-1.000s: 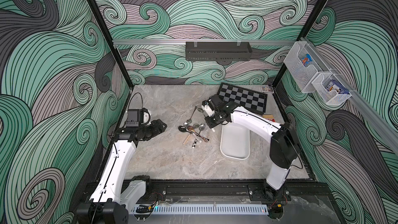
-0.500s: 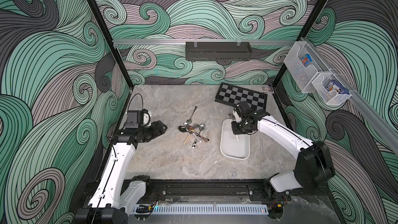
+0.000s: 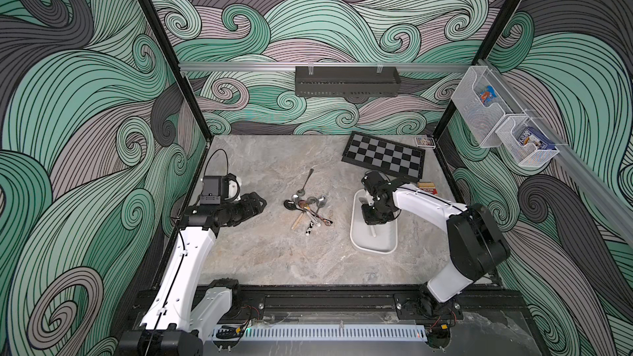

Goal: Put the spoon into the storage box
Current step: Place the spoon in the storage box.

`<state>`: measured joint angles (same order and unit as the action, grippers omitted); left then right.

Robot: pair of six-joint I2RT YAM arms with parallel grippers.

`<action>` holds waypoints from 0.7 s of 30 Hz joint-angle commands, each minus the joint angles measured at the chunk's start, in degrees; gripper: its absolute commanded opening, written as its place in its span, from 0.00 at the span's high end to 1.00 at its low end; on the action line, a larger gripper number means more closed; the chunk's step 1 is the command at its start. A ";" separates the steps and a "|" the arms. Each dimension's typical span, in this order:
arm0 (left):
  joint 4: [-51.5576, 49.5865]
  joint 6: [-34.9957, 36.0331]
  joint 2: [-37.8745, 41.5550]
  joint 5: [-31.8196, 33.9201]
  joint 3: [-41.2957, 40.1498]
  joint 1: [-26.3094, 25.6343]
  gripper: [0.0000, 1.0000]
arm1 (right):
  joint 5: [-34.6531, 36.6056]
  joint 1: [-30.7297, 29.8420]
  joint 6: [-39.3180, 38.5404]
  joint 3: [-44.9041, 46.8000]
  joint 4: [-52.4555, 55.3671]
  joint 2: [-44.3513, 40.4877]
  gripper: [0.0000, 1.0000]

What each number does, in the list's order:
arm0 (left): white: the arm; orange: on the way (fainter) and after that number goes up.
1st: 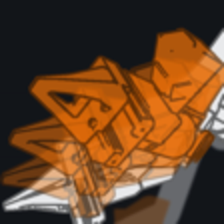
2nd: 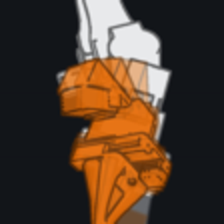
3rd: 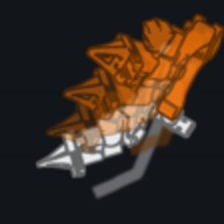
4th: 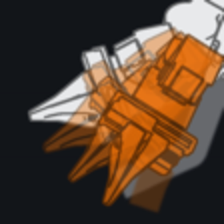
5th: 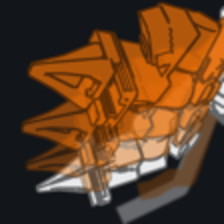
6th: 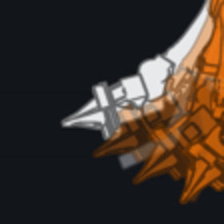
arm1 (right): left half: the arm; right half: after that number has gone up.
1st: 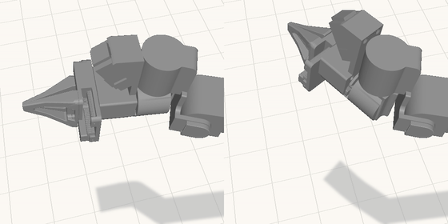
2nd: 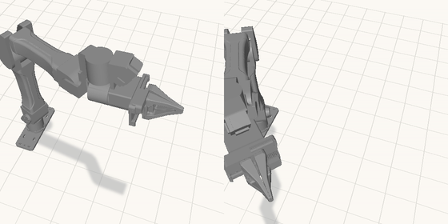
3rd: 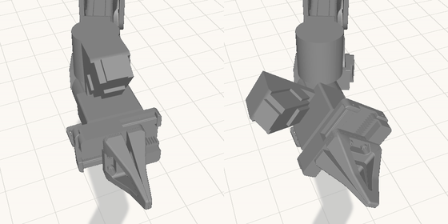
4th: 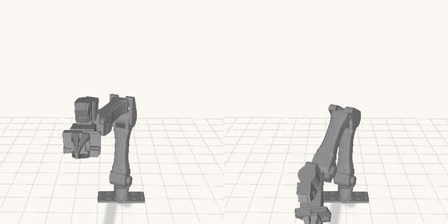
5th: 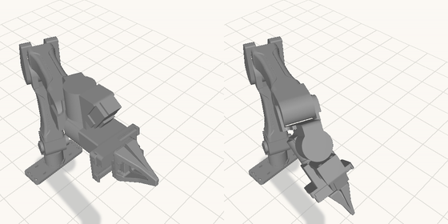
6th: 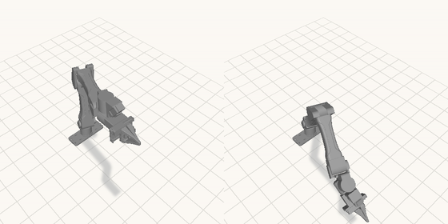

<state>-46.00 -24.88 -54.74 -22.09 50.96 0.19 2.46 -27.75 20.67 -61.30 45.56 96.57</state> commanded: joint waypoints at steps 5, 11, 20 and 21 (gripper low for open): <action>-0.41 0.97 0.86 0.60 -0.25 -0.31 0.27 | 1.33 -4.75 0.36 -6.15 -1.75 5.20 1.00; -0.41 0.97 0.85 0.72 -0.29 -0.28 0.27 | 3.17 -4.56 1.09 -6.16 -1.71 5.08 1.00; -0.42 0.81 0.41 0.72 -0.42 -0.39 0.27 | 6.57 -1.60 2.08 -5.10 -1.70 5.23 0.98; -0.43 0.86 0.33 0.73 -0.42 -0.37 0.27 | 6.85 -1.07 1.63 -4.93 -1.72 5.26 0.98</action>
<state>-45.89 -24.88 -54.74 -21.85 50.74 0.19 6.79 -30.00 22.06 -66.74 43.75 102.02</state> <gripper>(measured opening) 0.727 0.152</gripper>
